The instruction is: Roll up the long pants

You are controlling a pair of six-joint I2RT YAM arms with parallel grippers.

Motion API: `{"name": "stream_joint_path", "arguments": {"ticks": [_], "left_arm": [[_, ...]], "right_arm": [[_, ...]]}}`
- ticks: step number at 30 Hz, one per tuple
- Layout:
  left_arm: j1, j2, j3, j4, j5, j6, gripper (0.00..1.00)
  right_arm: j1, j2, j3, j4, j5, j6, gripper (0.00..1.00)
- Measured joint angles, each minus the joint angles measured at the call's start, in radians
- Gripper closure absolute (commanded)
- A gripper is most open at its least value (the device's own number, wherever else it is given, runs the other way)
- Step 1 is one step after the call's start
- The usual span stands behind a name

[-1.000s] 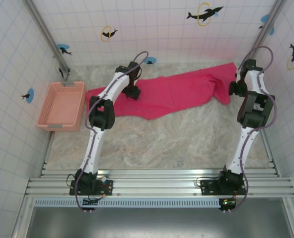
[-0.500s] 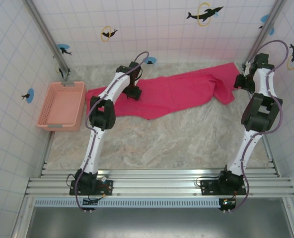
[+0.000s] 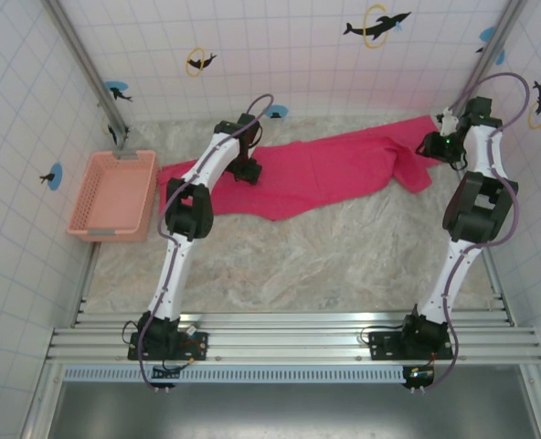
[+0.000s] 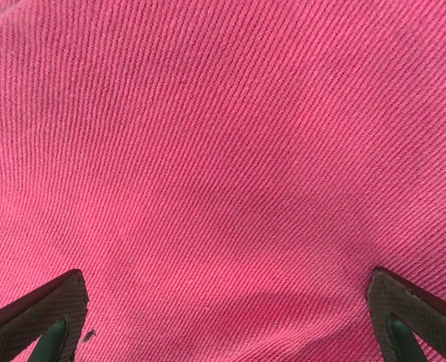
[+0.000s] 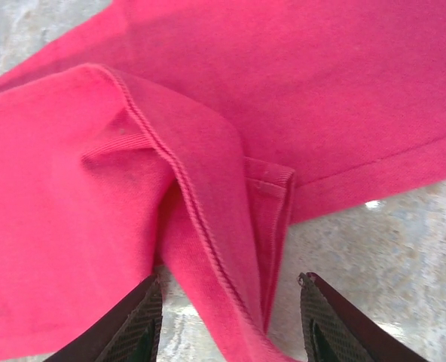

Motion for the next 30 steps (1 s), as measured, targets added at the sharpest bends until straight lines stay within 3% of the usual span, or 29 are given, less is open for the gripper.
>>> {"name": "stream_joint_path", "arguments": {"ticks": [11,13,15,17,21,23,24,25,30], "left_arm": [[-0.005,0.0,0.0,-0.003,0.0,-0.004,0.03],[-0.005,0.0,0.0,-0.004,0.0,-0.007,0.03],[-0.006,0.0,0.0,-0.005,0.0,-0.008,0.03],[-0.006,0.001,0.001,-0.006,0.001,-0.008,0.03],[-0.006,0.008,0.011,-0.021,-0.007,-0.023,0.04],[-0.005,0.012,0.019,-0.039,-0.017,-0.025,0.12],[-0.005,0.012,0.019,-0.048,-0.02,-0.027,0.11],[-0.005,0.012,0.018,-0.055,-0.021,-0.03,0.03],[0.014,-0.005,-0.011,-0.093,-0.037,-0.053,0.03]], "right_arm": [[0.003,0.066,-0.003,-0.008,-0.02,-0.055,0.53],[0.006,0.081,-0.003,-0.014,-0.013,-0.066,0.61],[0.014,0.093,-0.003,-0.019,-0.005,-0.075,0.81],[0.024,0.1,-0.003,-0.023,0.002,-0.083,0.9],[0.042,0.101,-0.003,-0.028,0.032,-0.099,0.98],[0.047,0.101,-0.003,-0.031,0.044,-0.103,1.0],[0.047,0.1,-0.003,-0.034,0.046,-0.103,1.0],[0.045,0.1,-0.003,-0.036,0.045,-0.103,1.0],[0.017,0.002,-0.104,-0.035,0.043,-0.102,1.0]]}}
